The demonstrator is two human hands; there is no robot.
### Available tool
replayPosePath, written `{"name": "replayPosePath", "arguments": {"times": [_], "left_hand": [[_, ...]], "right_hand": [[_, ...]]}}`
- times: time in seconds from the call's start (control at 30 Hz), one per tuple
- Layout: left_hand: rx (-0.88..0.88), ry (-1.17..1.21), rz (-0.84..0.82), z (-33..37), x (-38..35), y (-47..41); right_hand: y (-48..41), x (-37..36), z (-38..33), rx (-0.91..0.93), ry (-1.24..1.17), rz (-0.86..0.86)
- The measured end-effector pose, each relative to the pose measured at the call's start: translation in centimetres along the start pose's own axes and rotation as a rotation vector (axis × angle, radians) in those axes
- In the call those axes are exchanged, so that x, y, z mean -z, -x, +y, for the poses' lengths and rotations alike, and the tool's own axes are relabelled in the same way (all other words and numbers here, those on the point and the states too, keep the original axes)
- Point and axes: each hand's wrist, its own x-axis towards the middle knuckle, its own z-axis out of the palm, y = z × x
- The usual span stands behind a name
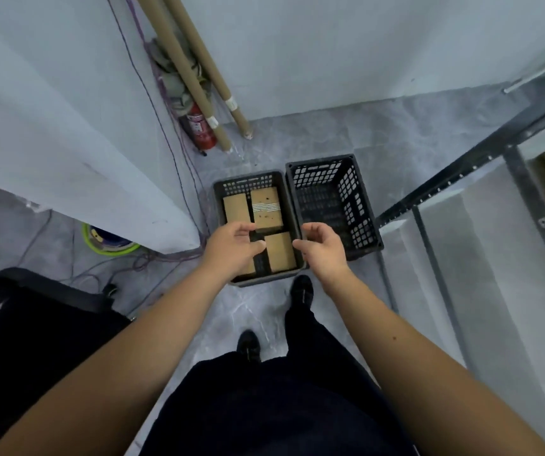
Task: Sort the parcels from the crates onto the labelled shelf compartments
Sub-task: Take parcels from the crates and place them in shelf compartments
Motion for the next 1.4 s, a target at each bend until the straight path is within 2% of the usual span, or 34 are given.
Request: {"name": "replayPosePath", "arguments": {"times": [0.33,0.5,0.73,0.83,0.97,1.1,1.4], "left_hand": [[0.298,0.145,0.079,-0.8,-6.9,-10.7],[0.356,0.206,0.035,-3.1,-8.5,-17.1],[0.519,0.234,-0.032,-13.9,-14.6,-27.2],[0.601,0.303,-0.015,-19.9,-18.0,-31.6],[0.700,0.374,0.017,-28.2,-22.2,-36.8],[0.764,0.415,-0.023,-35.0,-26.4,-40.0],[0.814,0.475,0.002,-40.7,-31.6,-45.6]], "right_hand": [[-12.8,-1.8,1.8,-0.218,0.137,-0.164],[-19.7,-3.0,6.9,-0.252,0.282,-0.217],[-30.0,-6.9,18.0,-0.321,0.326,-0.197],[-33.6,-8.8,21.0,-0.345,0.408,-0.236],[-39.9,-11.4,28.7,-0.387,0.469,-0.277],[-43.8,-13.6,34.7,-0.414,0.484,-0.208],[-48.0,-15.3,41.4,-0.482,0.373,-0.062]]}}
